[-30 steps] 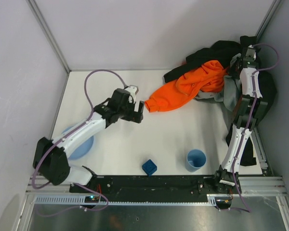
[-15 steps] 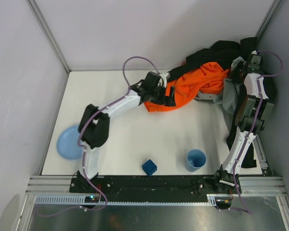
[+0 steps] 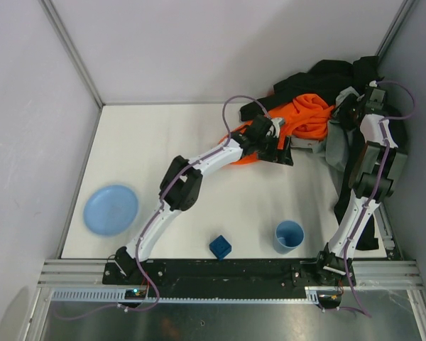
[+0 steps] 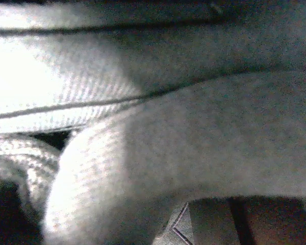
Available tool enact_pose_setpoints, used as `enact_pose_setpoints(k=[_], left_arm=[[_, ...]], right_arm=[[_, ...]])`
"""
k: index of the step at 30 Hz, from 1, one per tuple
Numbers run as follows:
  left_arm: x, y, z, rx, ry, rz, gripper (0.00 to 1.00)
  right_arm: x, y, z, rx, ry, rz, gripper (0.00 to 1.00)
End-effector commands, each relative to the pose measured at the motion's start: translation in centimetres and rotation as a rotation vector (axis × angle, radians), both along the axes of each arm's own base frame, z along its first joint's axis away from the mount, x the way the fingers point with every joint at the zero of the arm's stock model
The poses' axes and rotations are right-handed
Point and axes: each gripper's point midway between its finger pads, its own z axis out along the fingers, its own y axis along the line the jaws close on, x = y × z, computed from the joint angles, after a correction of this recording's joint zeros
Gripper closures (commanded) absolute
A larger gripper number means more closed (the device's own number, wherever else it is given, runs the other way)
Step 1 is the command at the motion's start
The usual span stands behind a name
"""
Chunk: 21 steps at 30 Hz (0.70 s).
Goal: Pick out a specific cloth from the pile
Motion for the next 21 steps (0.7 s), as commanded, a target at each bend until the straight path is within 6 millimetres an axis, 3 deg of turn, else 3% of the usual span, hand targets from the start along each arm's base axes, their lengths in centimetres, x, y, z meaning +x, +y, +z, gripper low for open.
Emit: enact_pose_setpoints(k=[1,7,12,15,21], left_arm=[[0.8,-2.2,0.5,-0.056,0.003,0.027,0.03],[5.3,-1.1,-2.8,0.0,-0.049,0.186,0.03],[10.3,2.8,-4.5,0.005,-0.019,0.364,0.08],[13.3,5.4,-4.0,-0.013,-0.018,0.456,0.1],[18.1,9.8,-1.6,-0.043,-0.084,0.573,0.09]], right_arm=[[-4.2,3.1,-4.1,0.088,0.188,0.058,0.42],[-5.0,3.0,-1.3,0.056,0.132,0.043,0.27],[-5.4,2.6,-0.3,0.025,0.12,0.032,0.23],[-5.9,2.3,0.6,0.001,0.115,0.021,0.21],[-8.0,2.3,4.1,-0.053,0.05,0.0,0.17]])
